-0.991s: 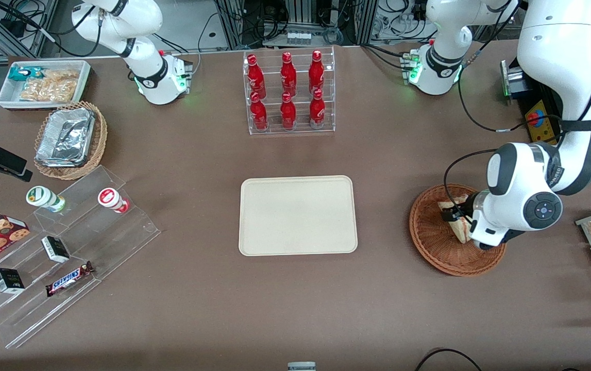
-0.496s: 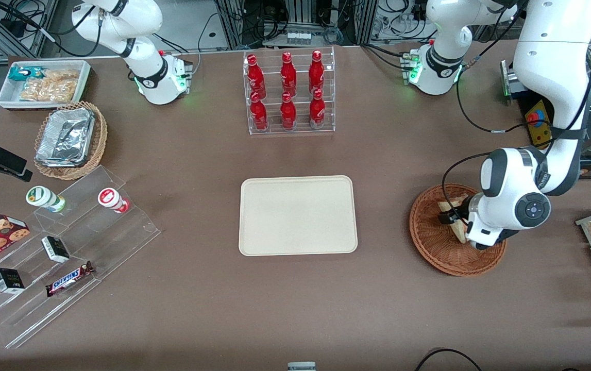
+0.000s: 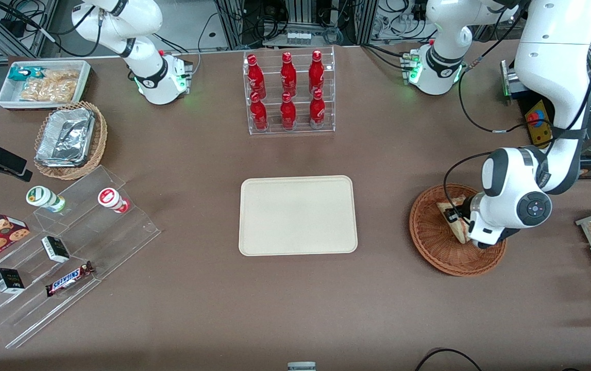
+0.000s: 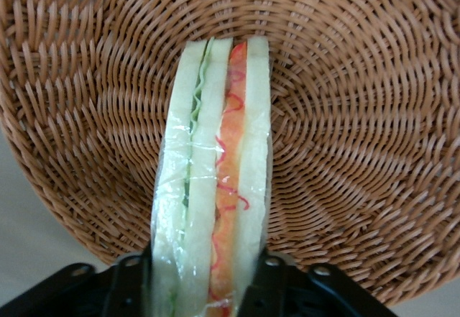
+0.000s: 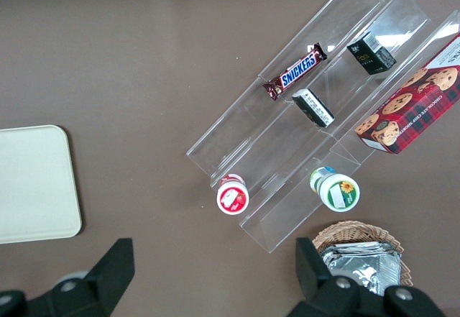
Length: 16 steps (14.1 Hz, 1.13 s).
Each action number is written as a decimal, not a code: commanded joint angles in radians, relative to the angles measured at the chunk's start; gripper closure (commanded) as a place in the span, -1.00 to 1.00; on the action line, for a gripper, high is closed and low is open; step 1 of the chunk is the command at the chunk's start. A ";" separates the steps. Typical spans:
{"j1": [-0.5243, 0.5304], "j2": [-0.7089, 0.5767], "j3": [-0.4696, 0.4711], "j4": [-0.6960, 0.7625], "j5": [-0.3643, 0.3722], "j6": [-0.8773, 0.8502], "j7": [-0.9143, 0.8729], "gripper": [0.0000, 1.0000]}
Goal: Place sandwich from basket to tray
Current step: 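Lift the sandwich and carry it with the left gripper over the tray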
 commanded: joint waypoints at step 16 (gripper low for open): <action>-0.512 0.063 -0.086 0.344 -0.001 -0.095 -0.206 0.71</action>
